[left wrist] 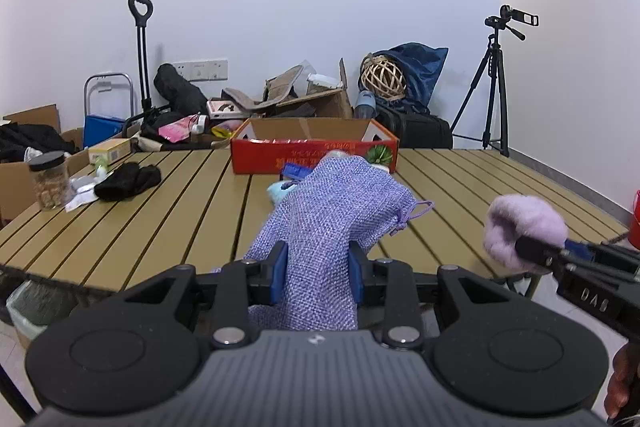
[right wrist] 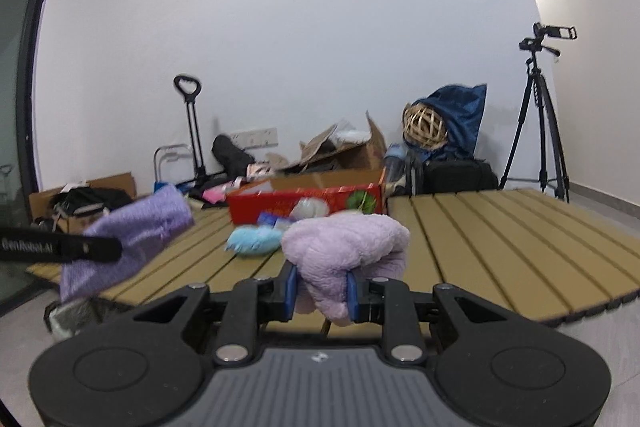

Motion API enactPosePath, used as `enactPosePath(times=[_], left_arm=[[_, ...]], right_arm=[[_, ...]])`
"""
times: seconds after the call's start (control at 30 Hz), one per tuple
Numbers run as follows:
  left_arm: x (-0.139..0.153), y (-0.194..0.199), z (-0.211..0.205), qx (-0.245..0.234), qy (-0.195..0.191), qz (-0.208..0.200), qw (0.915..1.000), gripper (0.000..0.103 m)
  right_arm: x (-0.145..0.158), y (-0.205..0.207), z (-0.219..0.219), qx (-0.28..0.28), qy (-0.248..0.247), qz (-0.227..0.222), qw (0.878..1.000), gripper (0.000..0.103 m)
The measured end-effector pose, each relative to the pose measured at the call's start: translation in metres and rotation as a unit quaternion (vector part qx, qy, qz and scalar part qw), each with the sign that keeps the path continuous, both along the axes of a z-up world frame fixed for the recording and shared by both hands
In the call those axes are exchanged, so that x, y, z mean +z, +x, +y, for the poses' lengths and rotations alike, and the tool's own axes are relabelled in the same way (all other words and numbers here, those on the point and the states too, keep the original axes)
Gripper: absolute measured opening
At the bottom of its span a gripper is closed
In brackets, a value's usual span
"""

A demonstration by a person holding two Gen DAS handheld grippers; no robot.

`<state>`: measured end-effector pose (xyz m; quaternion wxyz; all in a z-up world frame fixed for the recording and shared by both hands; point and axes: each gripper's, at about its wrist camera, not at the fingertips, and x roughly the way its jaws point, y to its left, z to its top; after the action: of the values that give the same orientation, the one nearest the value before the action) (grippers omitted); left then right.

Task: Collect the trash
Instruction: 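Carry the pouch in the left gripper while the right gripper carries the towel to the bin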

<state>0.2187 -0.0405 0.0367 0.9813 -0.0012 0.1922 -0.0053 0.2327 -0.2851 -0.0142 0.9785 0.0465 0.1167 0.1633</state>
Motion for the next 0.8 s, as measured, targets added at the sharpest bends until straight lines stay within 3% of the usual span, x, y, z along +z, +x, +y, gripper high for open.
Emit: enactPosePath(times=[0.37, 0.8], left_arm=[[-0.018, -0.055, 0.031, 0.008, -0.003, 0.015, 0.9999, 0.031], [-0.063, -0.099, 0.061, 0.036, 0.013, 0.064, 0.9972, 0.031]], right_arm=[[-0.044, -0.047, 0.025, 0.031, -0.028, 0.066, 0.997, 0.023], [-0.079, -0.076, 0.053, 0.058, -0.068, 0.126, 0.988, 0.023]])
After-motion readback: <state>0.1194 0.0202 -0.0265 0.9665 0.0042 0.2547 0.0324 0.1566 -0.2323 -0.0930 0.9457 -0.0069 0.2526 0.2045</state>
